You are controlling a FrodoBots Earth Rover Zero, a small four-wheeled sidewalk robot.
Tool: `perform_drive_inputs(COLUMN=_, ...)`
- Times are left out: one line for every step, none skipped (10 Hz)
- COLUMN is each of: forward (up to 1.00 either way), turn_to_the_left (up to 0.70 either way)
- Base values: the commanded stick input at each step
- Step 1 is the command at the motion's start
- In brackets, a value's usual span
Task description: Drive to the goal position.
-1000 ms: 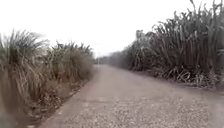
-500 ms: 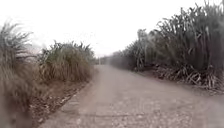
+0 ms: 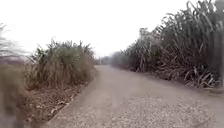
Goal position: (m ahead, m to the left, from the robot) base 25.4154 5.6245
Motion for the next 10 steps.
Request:
perform_drive_inputs(forward=0.85, turn_to_the_left=-0.33)
perform_drive_inputs(forward=0.85, turn_to_the_left=-0.33)
perform_drive_inputs(forward=0.85, turn_to_the_left=-0.33)
perform_drive_inputs(forward=0.85, turn_to_the_left=0.0)
perform_drive_inputs(forward=0.85, turn_to_the_left=0.0)
perform_drive_inputs(forward=0.85, turn_to_the_left=0.0)
perform_drive_inputs(forward=0.85, turn_to_the_left=0.0)
perform_drive_inputs(forward=0.85, turn_to_the_left=0.0)
perform_drive_inputs(forward=0.85, turn_to_the_left=0.0)
perform_drive_inputs(forward=0.85, turn_to_the_left=0.0)
